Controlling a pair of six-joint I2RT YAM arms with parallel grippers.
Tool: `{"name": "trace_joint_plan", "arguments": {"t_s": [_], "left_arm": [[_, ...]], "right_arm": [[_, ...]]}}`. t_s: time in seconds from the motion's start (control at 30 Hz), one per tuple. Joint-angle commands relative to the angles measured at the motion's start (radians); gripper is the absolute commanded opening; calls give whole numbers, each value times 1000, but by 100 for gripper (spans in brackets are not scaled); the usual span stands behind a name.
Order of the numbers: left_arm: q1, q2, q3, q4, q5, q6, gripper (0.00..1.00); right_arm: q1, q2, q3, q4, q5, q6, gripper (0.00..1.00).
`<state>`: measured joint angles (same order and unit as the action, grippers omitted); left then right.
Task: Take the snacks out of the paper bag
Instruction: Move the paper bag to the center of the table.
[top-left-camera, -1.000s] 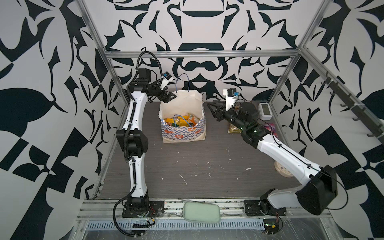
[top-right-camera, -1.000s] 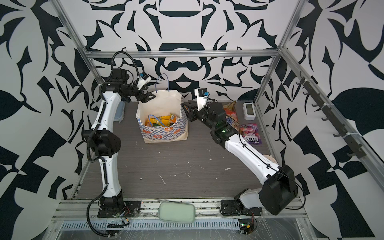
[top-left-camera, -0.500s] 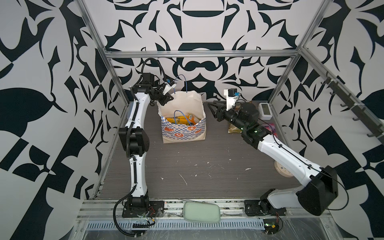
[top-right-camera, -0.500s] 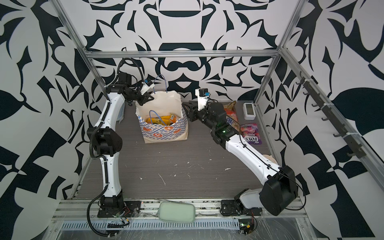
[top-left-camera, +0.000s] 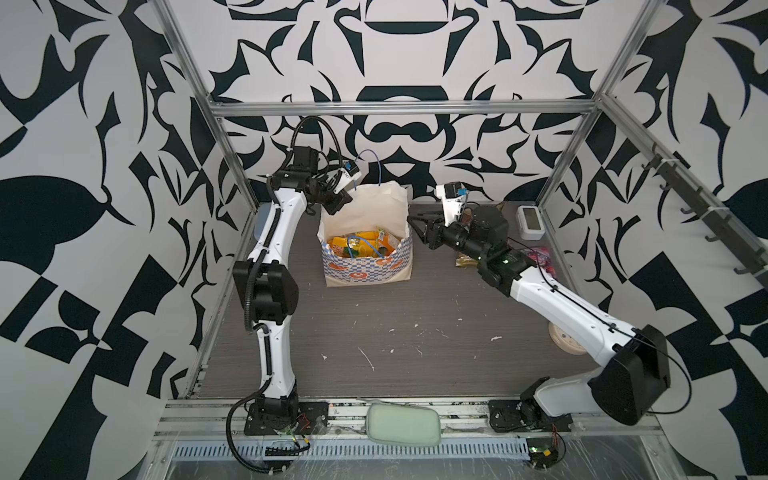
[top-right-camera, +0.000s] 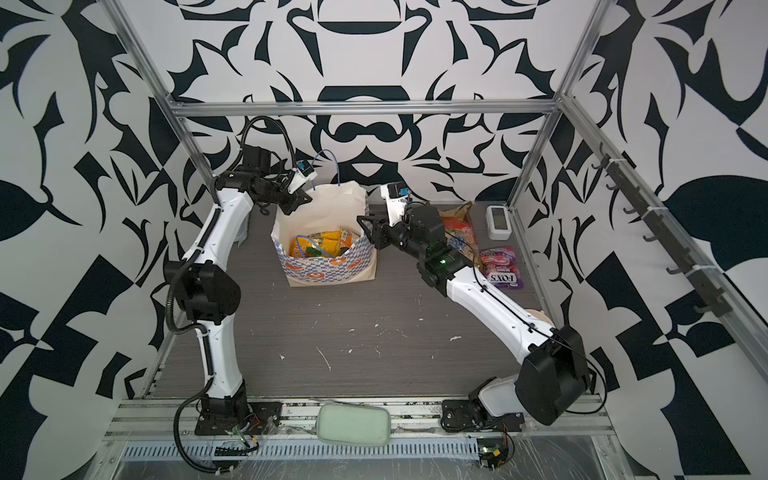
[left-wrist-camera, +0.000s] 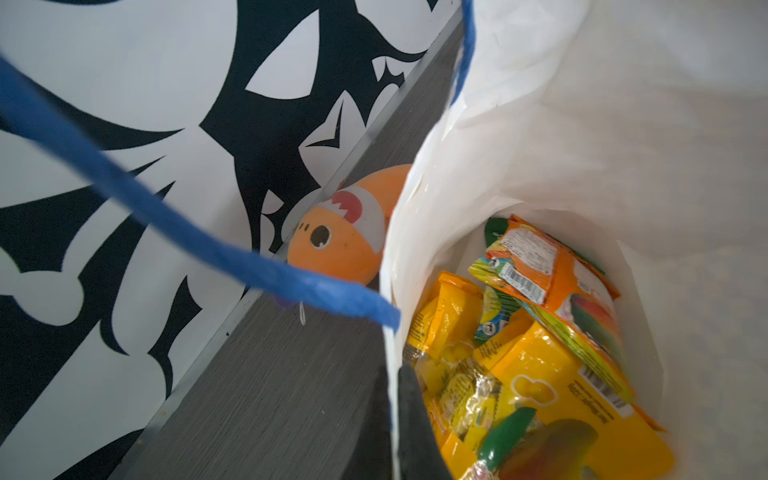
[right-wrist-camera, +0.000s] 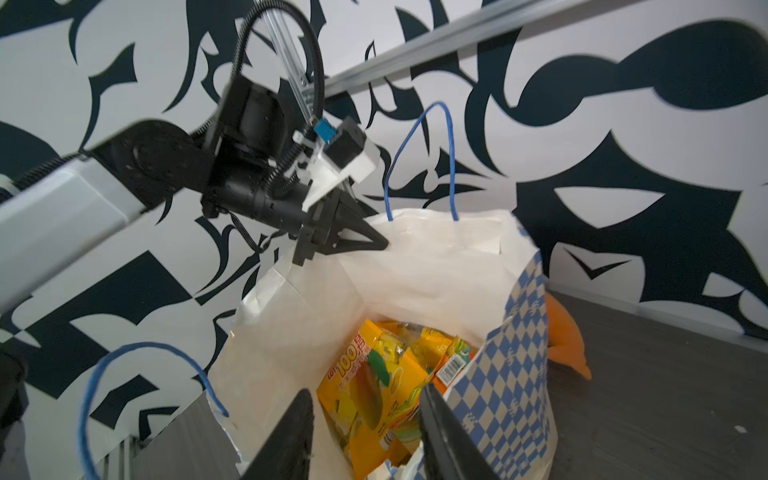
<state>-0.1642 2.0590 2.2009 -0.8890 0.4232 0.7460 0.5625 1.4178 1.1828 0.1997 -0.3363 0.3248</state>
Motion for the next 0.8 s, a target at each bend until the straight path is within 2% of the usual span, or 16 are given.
{"name": "trace_joint_plan", "arguments": {"t_s": [0.0,0.1,0.27,0.47,0.63,0.77], "left_arm": [[-20,-139,-58,88,-20,-17,0],[-50,-240,-183,200,-60,-26,0],[-105,-405,-372,322,-145,-65,0],[-256,-558,-617,497,-380,-113,0],[-370,-672,-766,575,-501,-144,0],[-454,-757,-842,585,-525,-162,0]], "right_arm": [[15,19,41,-57,-62,-33,45],[36,43,47,-110,-74,-73,45],[98,20,22,-196,-10,-180,44],[136,18,34,-280,33,-196,42],[143,56,53,-368,194,-183,39],[143,68,30,-414,357,-136,36]]}}
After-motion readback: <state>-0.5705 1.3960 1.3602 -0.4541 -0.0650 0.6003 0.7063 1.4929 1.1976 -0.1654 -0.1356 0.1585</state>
